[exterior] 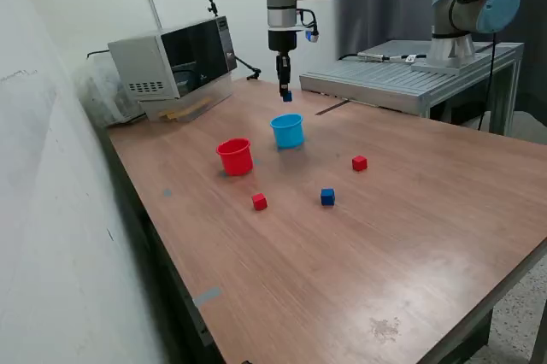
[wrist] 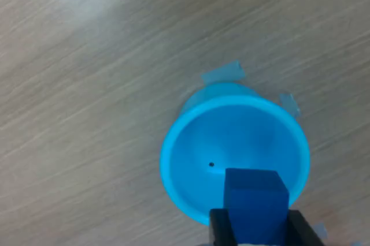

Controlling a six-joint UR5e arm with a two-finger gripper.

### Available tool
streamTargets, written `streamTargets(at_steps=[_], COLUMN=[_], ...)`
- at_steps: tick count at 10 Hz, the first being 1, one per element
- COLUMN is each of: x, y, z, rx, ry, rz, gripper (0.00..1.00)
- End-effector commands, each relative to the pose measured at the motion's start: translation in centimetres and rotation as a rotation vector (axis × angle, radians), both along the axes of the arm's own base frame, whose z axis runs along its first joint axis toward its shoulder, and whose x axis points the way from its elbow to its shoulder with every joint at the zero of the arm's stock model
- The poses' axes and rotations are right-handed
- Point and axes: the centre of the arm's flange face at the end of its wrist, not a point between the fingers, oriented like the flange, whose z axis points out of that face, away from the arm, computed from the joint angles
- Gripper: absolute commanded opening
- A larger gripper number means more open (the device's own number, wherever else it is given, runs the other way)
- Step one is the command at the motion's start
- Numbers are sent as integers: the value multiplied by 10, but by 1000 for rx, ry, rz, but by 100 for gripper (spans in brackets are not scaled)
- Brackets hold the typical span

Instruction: Place red objects in the red bin, and blue objects in the blue bin.

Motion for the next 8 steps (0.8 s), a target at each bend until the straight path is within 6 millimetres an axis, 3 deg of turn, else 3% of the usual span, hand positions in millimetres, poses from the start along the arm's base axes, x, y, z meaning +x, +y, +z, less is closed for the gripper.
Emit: streamTargets(at_steps=[1, 2, 6, 7, 8], x=[-1, -1, 0, 2, 5], y=[0, 2, 4, 3, -2], z=[1, 1, 1, 6, 25], rx=[4, 5, 5, 9, 20], ry=[10, 13, 10, 13, 33], rz=[0, -3, -6, -5, 2], gripper=[0, 100, 100, 100, 100])
